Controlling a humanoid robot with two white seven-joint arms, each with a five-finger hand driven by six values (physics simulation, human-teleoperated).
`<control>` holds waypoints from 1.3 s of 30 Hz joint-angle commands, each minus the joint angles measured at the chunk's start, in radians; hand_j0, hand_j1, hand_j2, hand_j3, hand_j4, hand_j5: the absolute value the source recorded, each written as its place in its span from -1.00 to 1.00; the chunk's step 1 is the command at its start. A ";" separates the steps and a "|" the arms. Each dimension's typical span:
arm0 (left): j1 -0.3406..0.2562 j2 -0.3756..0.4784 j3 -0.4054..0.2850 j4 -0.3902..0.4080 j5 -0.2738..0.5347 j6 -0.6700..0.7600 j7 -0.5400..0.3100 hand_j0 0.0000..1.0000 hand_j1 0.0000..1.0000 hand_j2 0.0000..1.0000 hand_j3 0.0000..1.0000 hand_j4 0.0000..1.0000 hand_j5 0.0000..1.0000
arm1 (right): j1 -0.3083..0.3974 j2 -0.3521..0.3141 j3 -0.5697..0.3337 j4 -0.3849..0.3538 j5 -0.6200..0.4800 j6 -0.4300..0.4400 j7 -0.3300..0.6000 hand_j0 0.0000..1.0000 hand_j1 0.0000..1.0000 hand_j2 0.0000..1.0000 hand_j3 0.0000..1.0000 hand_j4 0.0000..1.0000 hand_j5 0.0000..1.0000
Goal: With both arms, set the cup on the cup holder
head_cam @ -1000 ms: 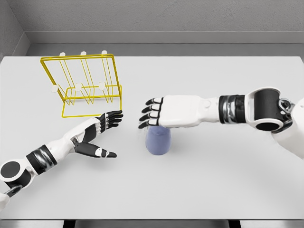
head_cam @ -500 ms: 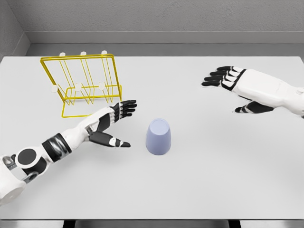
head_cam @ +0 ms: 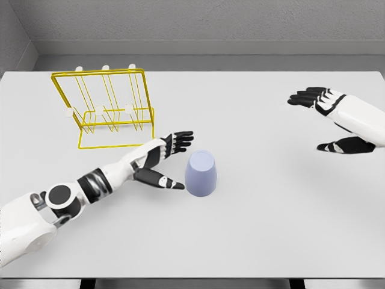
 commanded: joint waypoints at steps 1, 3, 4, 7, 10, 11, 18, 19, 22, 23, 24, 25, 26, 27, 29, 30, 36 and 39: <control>-0.003 -0.023 -0.002 0.010 0.002 0.003 0.000 1.00 1.00 1.00 1.00 1.00 1.00 | 0.000 0.005 -0.028 -0.001 -0.008 0.003 0.000 1.00 1.00 1.00 1.00 1.00 1.00; -0.003 -0.023 -0.002 0.010 0.002 0.003 0.000 1.00 1.00 1.00 1.00 1.00 1.00 | 0.000 0.005 -0.028 -0.001 -0.008 0.003 0.000 1.00 1.00 1.00 1.00 1.00 1.00; -0.003 -0.023 -0.002 0.010 0.002 0.003 0.000 1.00 1.00 1.00 1.00 1.00 1.00 | 0.000 0.005 -0.028 -0.001 -0.008 0.003 0.000 1.00 1.00 1.00 1.00 1.00 1.00; -0.003 -0.023 -0.002 0.010 0.002 0.003 0.000 1.00 1.00 1.00 1.00 1.00 1.00 | 0.000 0.005 -0.028 -0.001 -0.008 0.003 0.000 1.00 1.00 1.00 1.00 1.00 1.00; -0.003 -0.023 -0.002 0.010 0.002 0.003 0.000 1.00 1.00 1.00 1.00 1.00 1.00 | 0.000 0.005 -0.028 -0.001 -0.008 0.003 0.000 1.00 1.00 1.00 1.00 1.00 1.00; -0.003 -0.023 -0.002 0.010 0.002 0.003 0.000 1.00 1.00 1.00 1.00 1.00 1.00 | 0.000 0.005 -0.028 -0.001 -0.008 0.003 0.000 1.00 1.00 1.00 1.00 1.00 1.00; -0.031 -0.080 -0.023 0.049 -0.016 0.038 0.003 1.00 1.00 1.00 1.00 1.00 1.00 | 0.012 0.006 -0.039 0.000 -0.008 0.003 0.000 1.00 1.00 1.00 1.00 1.00 1.00; -0.031 -0.080 -0.023 0.049 -0.016 0.038 0.003 1.00 1.00 1.00 1.00 1.00 1.00 | 0.012 0.006 -0.039 0.000 -0.008 0.003 0.000 1.00 1.00 1.00 1.00 1.00 1.00; -0.031 -0.080 -0.023 0.049 -0.016 0.038 0.003 1.00 1.00 1.00 1.00 1.00 1.00 | 0.012 0.006 -0.039 0.000 -0.008 0.003 0.000 1.00 1.00 1.00 1.00 1.00 1.00; -0.031 -0.080 -0.023 0.049 -0.016 0.038 0.003 1.00 1.00 1.00 1.00 1.00 1.00 | 0.012 0.006 -0.039 0.000 -0.008 0.003 0.000 1.00 1.00 1.00 1.00 1.00 1.00; -0.031 -0.080 -0.023 0.055 -0.038 0.039 0.003 1.00 1.00 1.00 1.00 1.00 1.00 | 0.017 0.006 -0.039 -0.001 -0.008 0.003 -0.002 1.00 1.00 1.00 1.00 1.00 1.00; -0.031 -0.080 -0.023 0.055 -0.038 0.039 0.003 1.00 1.00 1.00 1.00 1.00 1.00 | 0.017 0.006 -0.039 -0.001 -0.008 0.003 -0.002 1.00 1.00 1.00 1.00 1.00 1.00; -0.031 -0.080 -0.023 0.055 -0.038 0.039 0.003 1.00 1.00 1.00 1.00 1.00 1.00 | 0.017 0.006 -0.039 -0.001 -0.008 0.003 -0.002 1.00 1.00 1.00 1.00 1.00 1.00; -0.031 -0.080 -0.023 0.055 -0.038 0.039 0.003 1.00 1.00 1.00 1.00 1.00 1.00 | 0.017 0.006 -0.039 -0.001 -0.008 0.003 -0.002 1.00 1.00 1.00 1.00 1.00 1.00; -0.031 -0.080 -0.023 0.055 -0.038 0.039 0.003 1.00 1.00 1.00 1.00 1.00 1.00 | 0.017 0.006 -0.039 -0.001 -0.008 0.003 -0.002 1.00 1.00 1.00 1.00 1.00 1.00; -0.031 -0.084 -0.023 0.055 -0.038 0.039 0.003 1.00 1.00 1.00 1.00 1.00 1.00 | 0.018 0.006 -0.039 -0.001 -0.008 0.003 -0.002 1.00 1.00 1.00 1.00 1.00 1.00; -0.031 -0.084 -0.023 0.055 -0.038 0.039 0.003 1.00 1.00 1.00 1.00 1.00 1.00 | 0.018 0.006 -0.039 -0.001 -0.008 0.003 -0.002 1.00 1.00 1.00 1.00 1.00 1.00; -0.031 -0.084 -0.023 0.055 -0.038 0.039 0.003 1.00 1.00 1.00 1.00 1.00 1.00 | 0.018 0.006 -0.039 -0.001 -0.008 0.003 -0.002 1.00 1.00 1.00 1.00 1.00 1.00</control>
